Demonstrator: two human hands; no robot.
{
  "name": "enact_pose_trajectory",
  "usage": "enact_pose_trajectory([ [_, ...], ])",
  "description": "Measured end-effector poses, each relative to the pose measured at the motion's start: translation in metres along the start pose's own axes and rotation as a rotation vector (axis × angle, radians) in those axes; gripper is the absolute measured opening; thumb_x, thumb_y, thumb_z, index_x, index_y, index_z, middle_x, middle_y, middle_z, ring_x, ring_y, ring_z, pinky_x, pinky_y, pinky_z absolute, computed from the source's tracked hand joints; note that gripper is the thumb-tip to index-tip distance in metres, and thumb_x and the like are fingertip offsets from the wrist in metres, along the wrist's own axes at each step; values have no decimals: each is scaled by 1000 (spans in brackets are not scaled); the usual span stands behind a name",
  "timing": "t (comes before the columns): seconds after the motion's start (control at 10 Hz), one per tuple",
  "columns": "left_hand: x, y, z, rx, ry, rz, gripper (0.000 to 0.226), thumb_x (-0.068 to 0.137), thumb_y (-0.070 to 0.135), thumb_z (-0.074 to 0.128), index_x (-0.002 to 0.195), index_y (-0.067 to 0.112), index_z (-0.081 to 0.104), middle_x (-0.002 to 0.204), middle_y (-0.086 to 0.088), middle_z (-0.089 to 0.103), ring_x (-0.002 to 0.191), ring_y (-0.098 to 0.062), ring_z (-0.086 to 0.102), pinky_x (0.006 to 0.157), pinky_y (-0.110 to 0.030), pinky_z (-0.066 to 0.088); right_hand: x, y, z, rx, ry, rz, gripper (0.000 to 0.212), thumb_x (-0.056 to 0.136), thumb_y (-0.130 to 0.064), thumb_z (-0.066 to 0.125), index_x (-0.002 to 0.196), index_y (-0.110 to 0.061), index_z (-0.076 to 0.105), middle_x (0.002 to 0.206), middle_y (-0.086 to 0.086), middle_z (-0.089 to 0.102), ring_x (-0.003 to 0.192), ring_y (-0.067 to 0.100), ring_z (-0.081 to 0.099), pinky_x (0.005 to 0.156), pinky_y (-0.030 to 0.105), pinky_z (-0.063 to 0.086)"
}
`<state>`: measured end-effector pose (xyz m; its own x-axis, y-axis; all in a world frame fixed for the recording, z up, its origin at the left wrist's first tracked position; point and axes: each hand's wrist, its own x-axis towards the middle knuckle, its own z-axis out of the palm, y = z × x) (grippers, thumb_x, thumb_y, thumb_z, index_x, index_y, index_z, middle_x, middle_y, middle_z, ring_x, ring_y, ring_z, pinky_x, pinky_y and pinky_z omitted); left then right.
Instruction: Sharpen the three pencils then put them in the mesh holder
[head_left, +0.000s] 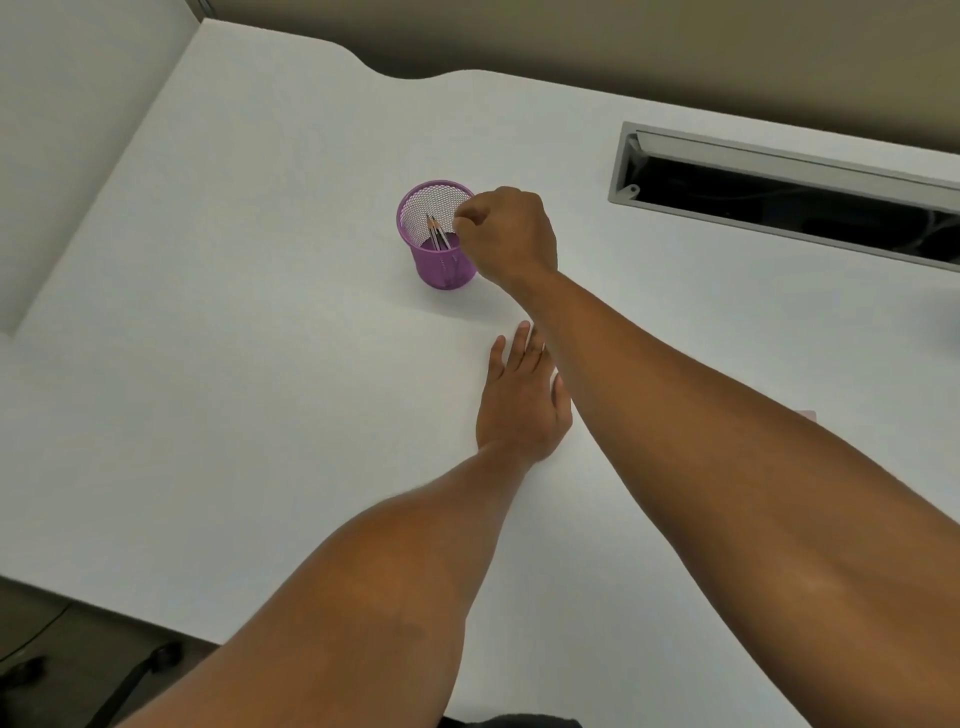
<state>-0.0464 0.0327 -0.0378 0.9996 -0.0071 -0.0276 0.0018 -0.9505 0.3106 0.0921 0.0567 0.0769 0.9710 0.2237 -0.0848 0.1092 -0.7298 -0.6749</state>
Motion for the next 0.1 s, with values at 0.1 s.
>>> enact_pose_trajectory([
  [0.1,2,-1,4,17,22,-14,58,98,36,47,151,14,36,160,-8,30,152,-23,13,124,-43,-2,-3,0,-5,82,44,22,20,78,-16,55,77,-19,75,78,-3,72,75,18,65,63,30,54],
])
